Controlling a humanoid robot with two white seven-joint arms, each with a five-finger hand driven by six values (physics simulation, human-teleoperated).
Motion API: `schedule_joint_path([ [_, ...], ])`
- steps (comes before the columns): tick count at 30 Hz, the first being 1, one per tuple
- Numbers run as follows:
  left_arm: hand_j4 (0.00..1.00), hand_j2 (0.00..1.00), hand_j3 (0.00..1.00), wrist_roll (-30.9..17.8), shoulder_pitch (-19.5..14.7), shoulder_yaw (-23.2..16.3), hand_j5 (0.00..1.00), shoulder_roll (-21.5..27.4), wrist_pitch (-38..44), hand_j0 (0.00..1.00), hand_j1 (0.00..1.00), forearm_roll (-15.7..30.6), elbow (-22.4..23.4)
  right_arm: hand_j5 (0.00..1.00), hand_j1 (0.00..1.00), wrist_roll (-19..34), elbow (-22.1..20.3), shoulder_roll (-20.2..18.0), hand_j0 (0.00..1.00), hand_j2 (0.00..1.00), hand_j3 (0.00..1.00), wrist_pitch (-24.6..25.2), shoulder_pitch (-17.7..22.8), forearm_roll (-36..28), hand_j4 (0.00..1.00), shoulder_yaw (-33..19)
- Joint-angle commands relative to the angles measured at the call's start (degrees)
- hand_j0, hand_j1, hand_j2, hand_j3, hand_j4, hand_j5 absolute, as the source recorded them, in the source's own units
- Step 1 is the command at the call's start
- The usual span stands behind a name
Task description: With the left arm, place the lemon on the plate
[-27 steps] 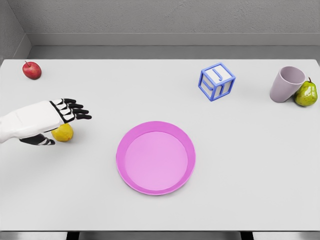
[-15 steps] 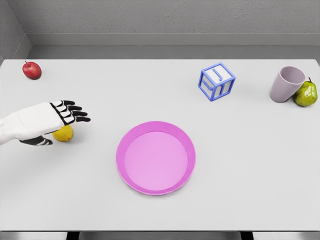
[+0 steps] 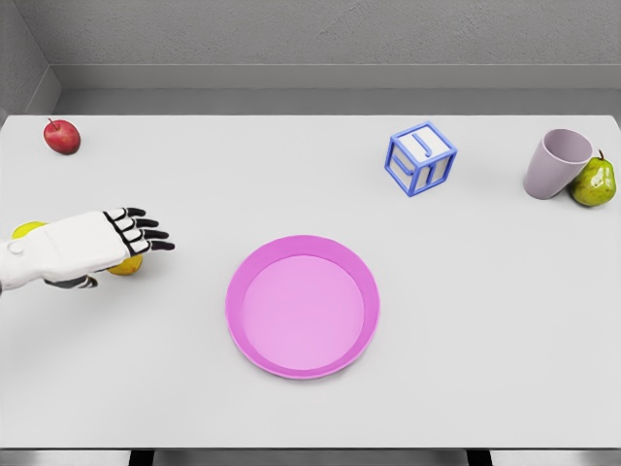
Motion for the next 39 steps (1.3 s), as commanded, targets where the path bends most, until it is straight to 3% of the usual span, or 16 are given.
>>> schedule_joint_path([
  [1, 1.0, 1.0, 1.0, -1.8, 0.0, 0.0, 1.0, -0.4, 0.1, 1.0, 1.0, -0.1, 0.1, 1.0, 1.0, 0.0, 0.0, 0.0, 1.0, 1.0, 1.0, -0.1, 0.0, 0.0, 1.0, 0.0],
  [10, 1.0, 1.0, 1.0, -2.4, -0.1, 0.6, 1.0, 0.1, 0.1, 1.0, 1.0, 0.7, 0.3, 1.0, 1.0, 0.0, 0.0, 0.0, 1.0, 1.0, 1.0, 0.0, 0.0, 0.0, 1.0, 0.0],
  [24, 1.0, 1.0, 1.0, -1.9, -2.5, -0.1, 1.0, -3.5, 2.4, 1.0, 1.0, 1.5, 6.8, 1.0, 1.0, 0.0, 0.0, 0.0, 1.0, 1.0, 1.0, 0.0, 0.0, 0.0, 1.0, 0.0],
  [39, 1.0, 1.0, 1.0, -1.8, -3.6, -1.3, 1.0, -4.9, 2.4, 1.0, 1.0, 0.1, 8.4, 1.0, 1.0, 0.0, 0.0, 0.0, 1.0, 1.0, 1.0, 0.0, 0.0, 0.0, 1.0, 0.0],
])
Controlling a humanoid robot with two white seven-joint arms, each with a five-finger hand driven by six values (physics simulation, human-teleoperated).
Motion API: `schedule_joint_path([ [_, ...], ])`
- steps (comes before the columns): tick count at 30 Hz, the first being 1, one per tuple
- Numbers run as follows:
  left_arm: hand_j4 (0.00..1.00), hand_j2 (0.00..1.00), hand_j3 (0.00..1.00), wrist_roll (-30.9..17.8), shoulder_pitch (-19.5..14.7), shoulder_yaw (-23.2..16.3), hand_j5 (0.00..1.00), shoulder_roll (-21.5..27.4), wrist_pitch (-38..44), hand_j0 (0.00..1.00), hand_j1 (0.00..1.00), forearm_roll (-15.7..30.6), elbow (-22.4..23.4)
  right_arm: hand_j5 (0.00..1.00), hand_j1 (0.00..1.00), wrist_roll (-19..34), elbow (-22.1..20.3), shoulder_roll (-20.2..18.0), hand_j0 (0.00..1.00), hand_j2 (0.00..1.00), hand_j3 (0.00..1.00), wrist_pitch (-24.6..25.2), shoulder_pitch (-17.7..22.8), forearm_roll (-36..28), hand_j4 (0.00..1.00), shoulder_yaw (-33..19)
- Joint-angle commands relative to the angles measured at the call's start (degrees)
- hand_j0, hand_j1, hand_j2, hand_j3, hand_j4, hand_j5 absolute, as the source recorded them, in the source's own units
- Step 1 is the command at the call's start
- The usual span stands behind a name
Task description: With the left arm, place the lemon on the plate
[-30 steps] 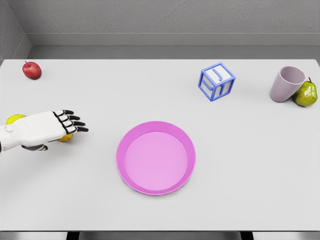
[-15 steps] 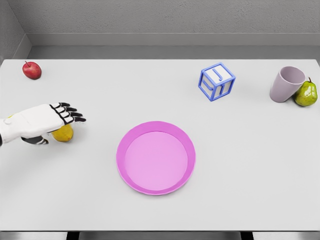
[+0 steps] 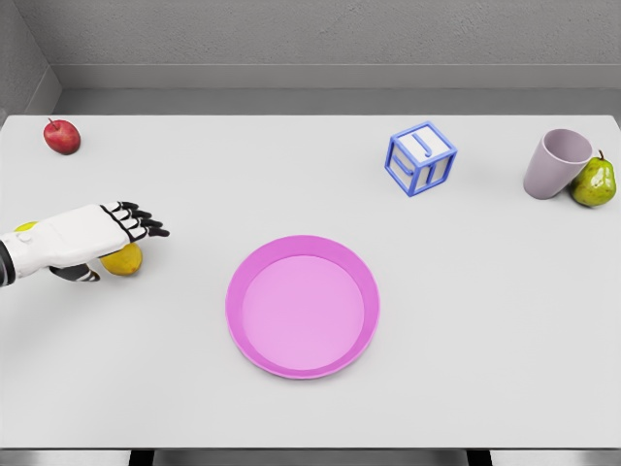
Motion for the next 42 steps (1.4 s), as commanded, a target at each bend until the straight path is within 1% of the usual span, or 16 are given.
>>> schedule_joint_path([
  [1, 1.0, 1.0, 1.0, 0.0, 0.0, 0.0, 1.0, 0.0, 0.1, 1.0, 1.0, 0.2, 0.3, 1.0, 1.0, 0.0, 0.0, 0.0, 1.0, 1.0, 1.0, 0.0, 0.0, 0.0, 1.0, 0.0],
  [13, 1.0, 1.0, 1.0, 0.2, 0.0, 0.0, 1.0, 0.0, 0.1, 1.0, 1.0, 0.0, 0.4, 1.0, 1.0, 0.0, 0.0, 0.0, 1.0, 1.0, 1.0, 0.0, 0.0, 0.0, 1.0, 0.0],
  [20, 1.0, 1.0, 1.0, 0.8, -0.4, 0.0, 1.0, -0.1, 0.1, 1.0, 1.0, -0.1, 1.4, 1.0, 1.0, 0.0, 0.0, 0.0, 1.0, 1.0, 1.0, 0.0, 0.0, 0.0, 1.0, 0.0],
  [21, 1.0, 1.0, 1.0, 0.9, -0.5, -1.0, 1.0, -0.2, 0.1, 1.0, 1.0, -0.1, 1.4, 1.0, 1.0, 0.0, 0.0, 0.0, 1.0, 1.0, 1.0, 0.0, 0.0, 0.0, 1.0, 0.0],
  [23, 1.0, 1.0, 1.0, 0.9, -1.1, -1.6, 1.0, -0.3, 0.1, 1.0, 1.0, -0.4, 1.8, 1.0, 1.0, 0.0, 0.0, 0.0, 1.0, 1.0, 1.0, 0.0, 0.0, 0.0, 1.0, 0.0],
  [33, 1.0, 1.0, 1.0, 1.0, -1.1, -2.0, 1.0, -0.7, 0.1, 1.0, 1.0, -0.4, 2.3, 1.0, 1.0, 0.0, 0.0, 0.0, 1.0, 1.0, 1.0, 0.0, 0.0, 0.0, 1.0, 0.0],
  [38, 0.97, 0.97, 0.97, 1.0, -1.1, -2.0, 0.97, -0.6, 1.4, 0.97, 0.97, -0.4, 2.3, 1.0, 1.0, 0.0, 0.0, 0.0, 1.0, 1.0, 1.0, 0.0, 0.0, 0.0, 1.0, 0.0],
  [42, 0.85, 0.85, 0.85, 1.1, -1.1, -2.0, 0.85, -0.7, 1.4, 0.85, 0.85, -0.4, 2.3, 1.0, 1.0, 0.0, 0.0, 0.0, 1.0, 1.0, 1.0, 0.0, 0.0, 0.0, 1.0, 0.0],
])
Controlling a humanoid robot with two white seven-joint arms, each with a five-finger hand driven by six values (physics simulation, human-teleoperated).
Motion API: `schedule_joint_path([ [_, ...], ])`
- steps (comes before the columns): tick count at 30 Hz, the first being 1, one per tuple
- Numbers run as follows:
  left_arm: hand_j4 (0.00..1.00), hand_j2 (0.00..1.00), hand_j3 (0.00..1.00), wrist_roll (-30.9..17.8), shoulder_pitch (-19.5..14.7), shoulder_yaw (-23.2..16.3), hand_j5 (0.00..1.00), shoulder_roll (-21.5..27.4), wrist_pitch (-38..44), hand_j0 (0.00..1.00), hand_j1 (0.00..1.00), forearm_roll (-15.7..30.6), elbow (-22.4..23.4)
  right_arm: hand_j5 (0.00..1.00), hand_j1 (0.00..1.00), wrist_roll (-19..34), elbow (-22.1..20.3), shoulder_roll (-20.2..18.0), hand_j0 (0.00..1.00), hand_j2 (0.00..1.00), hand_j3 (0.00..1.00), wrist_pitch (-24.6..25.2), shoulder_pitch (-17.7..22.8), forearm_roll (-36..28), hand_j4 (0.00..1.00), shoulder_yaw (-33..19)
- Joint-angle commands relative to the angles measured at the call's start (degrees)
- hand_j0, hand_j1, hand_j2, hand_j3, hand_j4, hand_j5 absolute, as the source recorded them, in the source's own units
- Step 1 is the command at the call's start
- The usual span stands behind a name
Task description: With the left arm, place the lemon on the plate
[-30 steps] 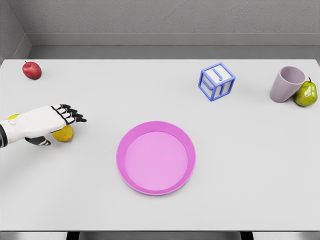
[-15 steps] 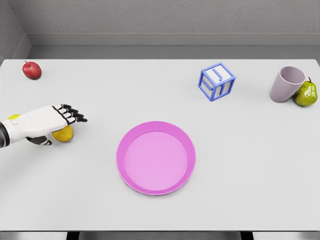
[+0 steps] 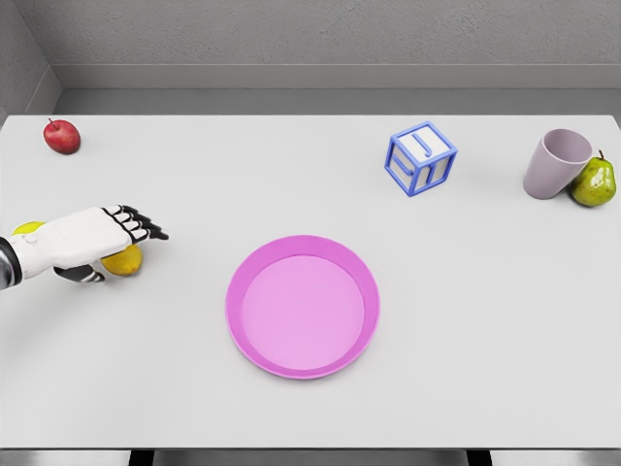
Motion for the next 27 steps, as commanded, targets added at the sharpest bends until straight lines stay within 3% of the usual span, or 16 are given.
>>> schedule_joint_path([
  [1, 0.77, 0.77, 0.77, 0.5, 0.0, 0.0, 0.77, 0.1, 0.2, 0.77, 0.77, 0.3, -0.1, 1.0, 1.0, 0.0, 0.0, 0.0, 1.0, 1.0, 1.0, 0.0, 0.0, 0.0, 1.0, 0.0],
  [3, 0.71, 0.71, 0.71, 1.8, 0.1, 0.0, 0.71, 0.1, 0.1, 0.71, 0.71, 0.3, 0.0, 1.0, 1.0, 0.0, 0.0, 0.0, 1.0, 1.0, 1.0, 0.0, 0.0, 0.0, 1.0, 0.0],
  [13, 0.66, 0.66, 0.66, 1.8, 0.3, 0.0, 0.66, 0.4, 0.2, 0.66, 0.66, 0.5, -0.2, 1.0, 1.0, 0.0, 0.0, 0.0, 1.0, 1.0, 1.0, 0.0, 0.0, 0.0, 1.0, 0.0],
  [15, 0.6, 0.6, 0.6, 1.9, 0.3, 0.0, 0.6, 0.5, 0.1, 0.6, 0.6, 0.7, -0.3, 1.0, 1.0, 0.0, 0.0, 0.0, 1.0, 1.0, 1.0, 0.0, 0.0, 0.0, 1.0, 0.0],
  [27, 0.56, 0.56, 0.56, 1.8, 0.5, 0.0, 0.56, 0.5, 0.0, 0.56, 0.56, 0.9, -0.6, 1.0, 1.0, 0.0, 0.0, 0.0, 1.0, 1.0, 1.0, 0.0, 0.0, 0.0, 1.0, 0.0],
])
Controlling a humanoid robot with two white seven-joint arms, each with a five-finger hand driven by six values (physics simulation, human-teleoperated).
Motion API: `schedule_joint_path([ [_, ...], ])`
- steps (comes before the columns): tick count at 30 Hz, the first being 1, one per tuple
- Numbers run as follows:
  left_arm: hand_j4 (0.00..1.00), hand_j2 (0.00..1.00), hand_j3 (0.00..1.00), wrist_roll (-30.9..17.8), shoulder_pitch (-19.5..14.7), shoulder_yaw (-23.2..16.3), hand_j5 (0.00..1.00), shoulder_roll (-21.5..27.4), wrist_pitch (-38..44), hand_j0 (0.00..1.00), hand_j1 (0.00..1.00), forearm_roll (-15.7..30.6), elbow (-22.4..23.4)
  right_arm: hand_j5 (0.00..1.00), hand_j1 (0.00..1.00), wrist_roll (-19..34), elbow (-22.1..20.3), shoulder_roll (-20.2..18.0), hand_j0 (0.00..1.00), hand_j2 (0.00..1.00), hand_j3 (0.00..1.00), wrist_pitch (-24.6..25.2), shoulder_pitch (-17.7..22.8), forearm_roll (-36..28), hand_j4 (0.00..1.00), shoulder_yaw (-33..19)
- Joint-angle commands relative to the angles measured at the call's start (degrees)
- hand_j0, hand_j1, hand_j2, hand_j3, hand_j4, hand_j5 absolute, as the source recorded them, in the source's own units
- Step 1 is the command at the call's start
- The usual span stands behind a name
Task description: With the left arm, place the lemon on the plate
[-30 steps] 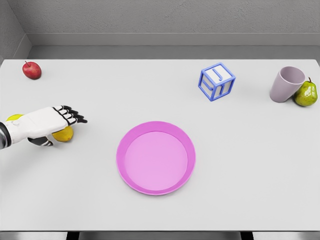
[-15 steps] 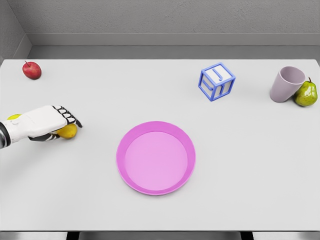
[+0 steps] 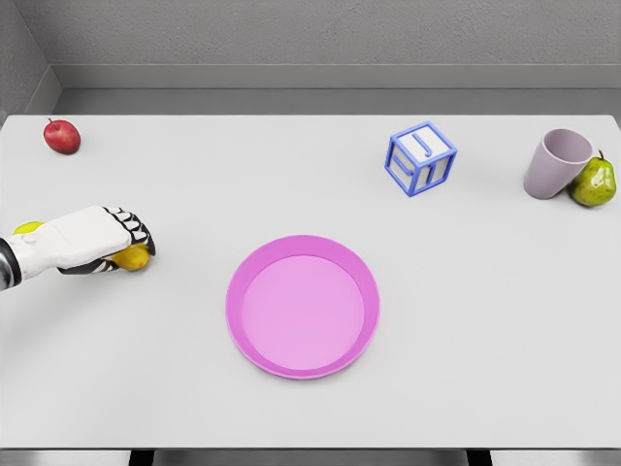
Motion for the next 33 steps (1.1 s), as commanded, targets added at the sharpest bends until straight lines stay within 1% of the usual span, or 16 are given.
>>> schedule_joint_path([
  [1, 0.55, 0.55, 0.55, 0.0, 0.0, 0.0, 0.55, 0.1, 0.0, 0.55, 0.55, 0.4, 0.0, 1.0, 1.0, 0.0, 0.0, 0.0, 1.0, 1.0, 1.0, 0.0, 0.0, 0.0, 1.0, 0.0],
  [12, 0.54, 0.54, 0.54, -0.1, 0.4, 0.0, 0.54, 0.2, -0.2, 0.54, 0.54, 0.6, -1.4, 1.0, 1.0, 0.0, 0.0, 0.0, 1.0, 1.0, 1.0, 0.0, 0.0, 0.0, 1.0, 0.0],
  [18, 0.53, 0.53, 0.53, -0.2, 0.5, 0.1, 0.53, 0.4, -0.3, 0.53, 0.53, 0.8, -4.3, 1.0, 1.0, 0.0, 0.0, 0.0, 1.0, 1.0, 1.0, 0.0, 0.0, 0.0, 1.0, 0.0],
  [21, 0.53, 0.53, 0.53, -0.3, 1.0, 0.3, 0.53, 0.6, -0.3, 0.53, 0.53, 0.9, -6.8, 1.0, 1.0, 0.0, 0.0, 0.0, 1.0, 1.0, 1.0, 0.0, 0.0, 0.0, 1.0, 0.0],
  [27, 0.53, 0.53, 0.53, -0.4, 1.0, 0.4, 0.53, 0.7, -0.3, 0.53, 0.53, 0.9, -8.8, 1.0, 1.0, 0.0, 0.0, 0.0, 1.0, 1.0, 1.0, 0.0, 0.0, 0.0, 1.0, 0.0],
  [33, 0.53, 0.53, 0.53, -0.4, 1.1, 0.6, 0.53, 0.9, -0.3, 0.53, 0.53, 1.5, -9.3, 1.0, 1.0, 0.0, 0.0, 0.0, 1.0, 1.0, 1.0, 0.0, 0.0, 0.0, 1.0, 0.0],
])
